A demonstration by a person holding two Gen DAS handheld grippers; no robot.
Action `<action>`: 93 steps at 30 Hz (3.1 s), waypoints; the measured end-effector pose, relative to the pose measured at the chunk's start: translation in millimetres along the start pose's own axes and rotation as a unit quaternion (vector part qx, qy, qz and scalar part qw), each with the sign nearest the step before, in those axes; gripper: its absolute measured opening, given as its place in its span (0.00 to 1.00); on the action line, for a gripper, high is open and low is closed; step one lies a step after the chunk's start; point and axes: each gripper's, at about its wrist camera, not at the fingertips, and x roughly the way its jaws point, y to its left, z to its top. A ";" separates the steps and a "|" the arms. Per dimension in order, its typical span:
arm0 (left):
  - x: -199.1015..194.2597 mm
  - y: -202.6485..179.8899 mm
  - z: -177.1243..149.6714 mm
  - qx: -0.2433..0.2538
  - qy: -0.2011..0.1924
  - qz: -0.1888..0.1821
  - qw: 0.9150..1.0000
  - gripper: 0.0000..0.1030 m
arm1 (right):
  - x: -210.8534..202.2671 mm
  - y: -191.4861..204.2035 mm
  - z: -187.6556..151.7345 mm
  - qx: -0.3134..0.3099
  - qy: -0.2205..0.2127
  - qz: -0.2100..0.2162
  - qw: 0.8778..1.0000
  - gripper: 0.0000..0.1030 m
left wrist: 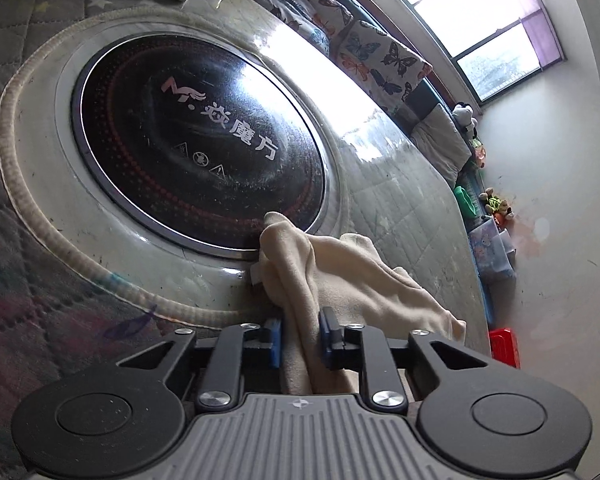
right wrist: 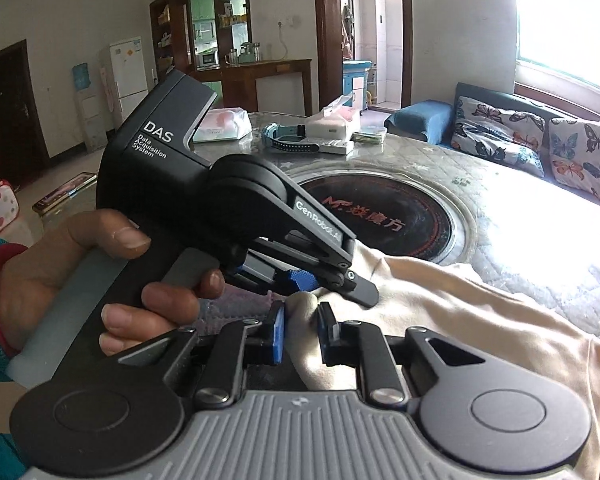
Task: Fold clothes
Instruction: 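Grasp the folded sweatshirt edge with both grippers and lift it, then carry the lifted sweatshirt with both grippers away from the cooktop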
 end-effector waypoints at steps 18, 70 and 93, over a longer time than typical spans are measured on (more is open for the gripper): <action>1.3 -15.5 -6.5 0.056 -0.020 0.031 0.998 0.18 | -54.2 -168.9 -59.9 0.210 -0.011 -0.221 0.952 0.31; 119.4 -231.7 -26.4 0.301 -0.009 -0.004 0.954 0.15 | -175.1 -269.0 -65.2 0.248 -0.116 -0.354 0.894 0.11; 160.9 -221.4 -33.9 0.318 0.030 0.034 0.947 0.15 | -143.0 -310.2 -99.9 0.289 -0.051 -0.374 0.880 0.11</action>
